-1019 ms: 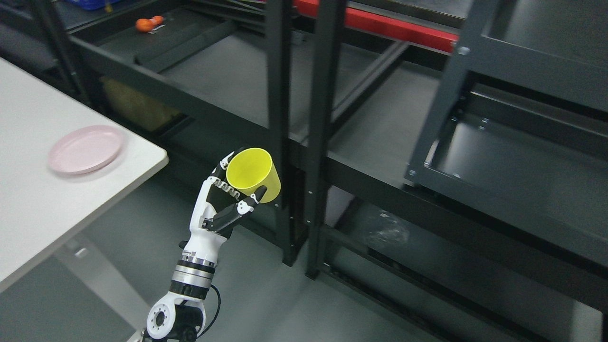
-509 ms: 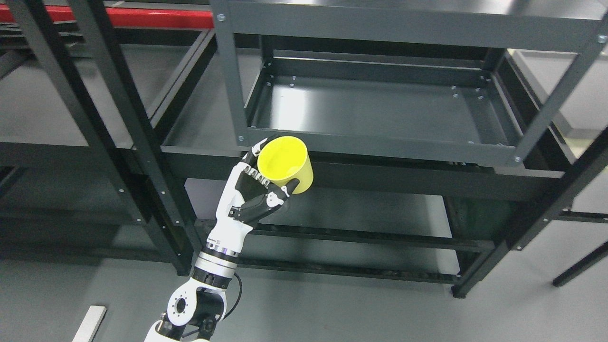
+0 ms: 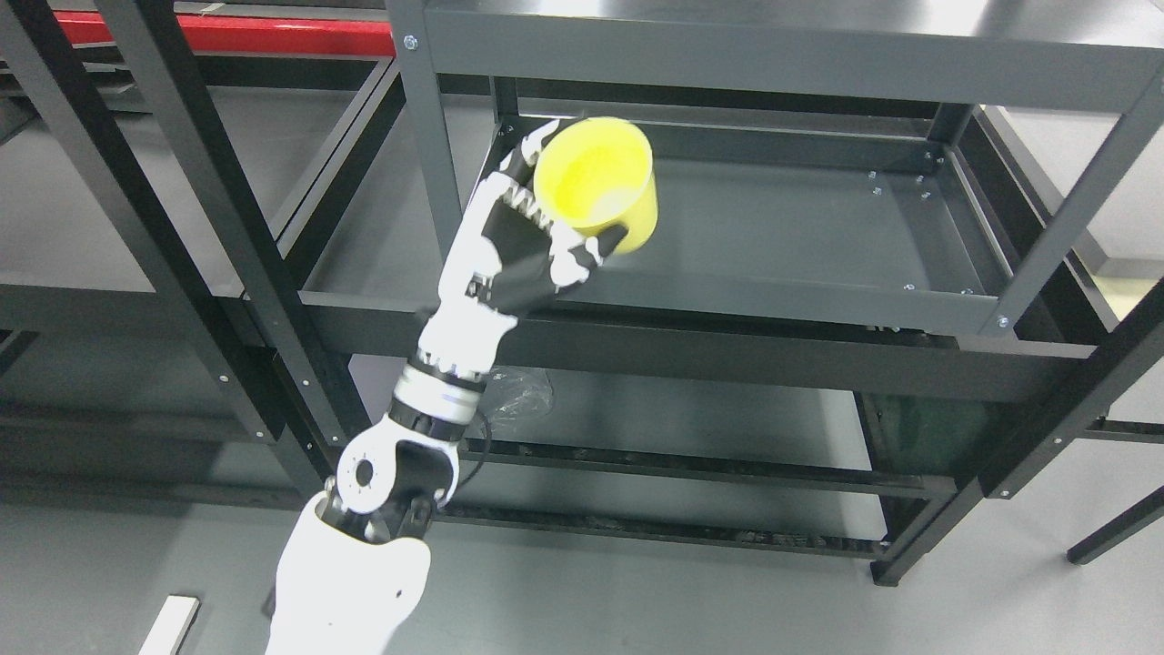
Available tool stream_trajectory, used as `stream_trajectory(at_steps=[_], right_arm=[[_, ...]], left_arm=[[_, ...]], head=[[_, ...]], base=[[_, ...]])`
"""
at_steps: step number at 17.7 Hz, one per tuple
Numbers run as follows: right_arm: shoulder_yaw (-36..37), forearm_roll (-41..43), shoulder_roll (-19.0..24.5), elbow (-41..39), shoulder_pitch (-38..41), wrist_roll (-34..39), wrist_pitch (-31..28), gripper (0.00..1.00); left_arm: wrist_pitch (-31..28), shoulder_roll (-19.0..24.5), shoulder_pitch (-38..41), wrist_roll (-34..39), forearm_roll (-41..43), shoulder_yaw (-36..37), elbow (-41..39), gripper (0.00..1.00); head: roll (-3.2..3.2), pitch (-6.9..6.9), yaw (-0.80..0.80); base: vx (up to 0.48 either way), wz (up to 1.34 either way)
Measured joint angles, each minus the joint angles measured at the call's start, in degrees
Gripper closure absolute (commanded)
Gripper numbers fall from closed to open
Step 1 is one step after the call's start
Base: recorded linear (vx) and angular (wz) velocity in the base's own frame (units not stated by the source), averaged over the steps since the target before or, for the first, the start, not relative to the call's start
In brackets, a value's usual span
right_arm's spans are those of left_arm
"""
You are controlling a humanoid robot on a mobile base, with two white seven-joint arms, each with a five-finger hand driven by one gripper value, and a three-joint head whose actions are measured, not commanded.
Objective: Place yellow IKEA cup on middle right shelf
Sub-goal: 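Raise the cup in the left hand up to the upper shelf, then set the cup on the upper shelf and open the left hand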
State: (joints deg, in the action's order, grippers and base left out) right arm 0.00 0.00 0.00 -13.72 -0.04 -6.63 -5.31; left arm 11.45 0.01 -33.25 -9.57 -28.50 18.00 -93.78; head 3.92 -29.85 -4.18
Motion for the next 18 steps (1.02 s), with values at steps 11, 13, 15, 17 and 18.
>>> stream_trajectory(at_steps=[11,13,15,17,18], right_arm=[[0.0,0.0,0.0,0.01,0.06,0.0,0.0,0.01],[0.0,0.0,0.0,0.0,0.03,0.0,0.0,0.01],[0.0,0.0,0.0,0.0,0.04,0.02,0.0,0.01],[0.0,0.0,0.0,0.0,0.02,0.02,0.0,0.01],[0.0,0.0,0.0,0.0,0.03,0.03,0.0,0.01]], left_arm=[[-12.94,-0.01,-23.94,13.55,-8.27,3.79,1.9,1.0],[-19.51,-0.01,-27.85,17.88,-10.36,4.23,2.82,1.0],[-26.48,-0.01,-31.55,21.34,-13.58,4.69,4.25,1.0],[-32.32,-0.01,-34.79,23.97,-16.74,5.38,6.35,1.0],[-34.0,-0.01,-35.79,24.53,-17.72,5.67,7.16,1.0]], head=[[0.0,0.0,0.0],[0.0,0.0,0.0],[0.0,0.0,0.0],[0.0,0.0,0.0],[0.0,0.0,0.0]], base=[[0.137,-0.19],[0.152,0.06],[0.088,0.12],[0.091,0.18],[0.042,0.18]])
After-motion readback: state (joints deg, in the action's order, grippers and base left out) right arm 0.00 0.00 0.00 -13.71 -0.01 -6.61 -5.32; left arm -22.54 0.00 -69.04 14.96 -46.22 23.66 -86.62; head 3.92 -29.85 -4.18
